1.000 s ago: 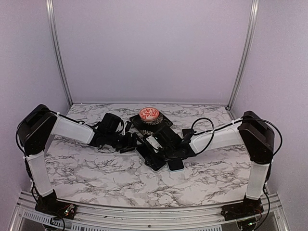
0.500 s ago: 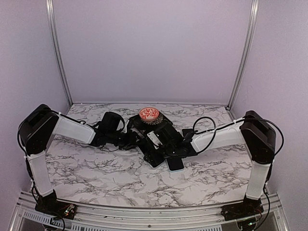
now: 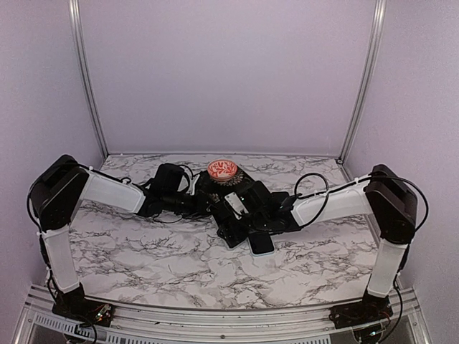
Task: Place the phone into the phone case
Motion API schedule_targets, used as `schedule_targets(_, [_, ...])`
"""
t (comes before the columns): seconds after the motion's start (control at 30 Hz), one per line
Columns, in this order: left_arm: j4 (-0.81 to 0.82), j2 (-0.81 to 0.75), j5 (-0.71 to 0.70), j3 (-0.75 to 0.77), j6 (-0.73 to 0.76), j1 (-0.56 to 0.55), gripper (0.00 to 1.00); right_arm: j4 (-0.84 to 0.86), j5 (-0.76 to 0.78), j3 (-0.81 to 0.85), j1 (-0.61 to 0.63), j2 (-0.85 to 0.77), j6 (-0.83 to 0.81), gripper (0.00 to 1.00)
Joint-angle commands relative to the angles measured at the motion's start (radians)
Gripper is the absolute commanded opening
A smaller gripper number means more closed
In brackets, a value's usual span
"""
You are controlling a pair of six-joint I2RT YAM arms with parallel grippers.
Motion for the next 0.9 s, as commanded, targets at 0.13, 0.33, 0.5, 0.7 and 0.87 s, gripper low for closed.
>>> schedule_targets(0.13, [-0.335, -0.125, -0.171, 0.040, 0.533, -0.136, 0.00, 0.170, -0.144, -0.130, -0.032, -0.234, -0.215, 0.99])
schedule_targets(0.33, [-0.426, -0.153, -0.236, -0.013, 0.765, -0.169, 0.00, 0.293, -0.570, -0.311, -0.210, -0.421, -0.361, 0.99])
schedule_targets(0.5, [-0.453, -0.142, -0.231, -0.018, 0.847, -0.209, 0.01, 0.535, -0.859, -0.397, -0.373, -0.386, -0.344, 0.93])
schedule_targets(0.7, [-0.445, -0.138, -0.327, -0.006, 0.903, -0.252, 0.05, 0.423, -0.948, -0.288, -0.373, -0.229, -0.493, 0.76])
schedule_targets(0.87, [-0.445, -0.145, -0.345, -0.004, 0.904, -0.253, 0.04, 0.548, -0.949, -0.379, -0.331, -0.248, -0.540, 0.70])
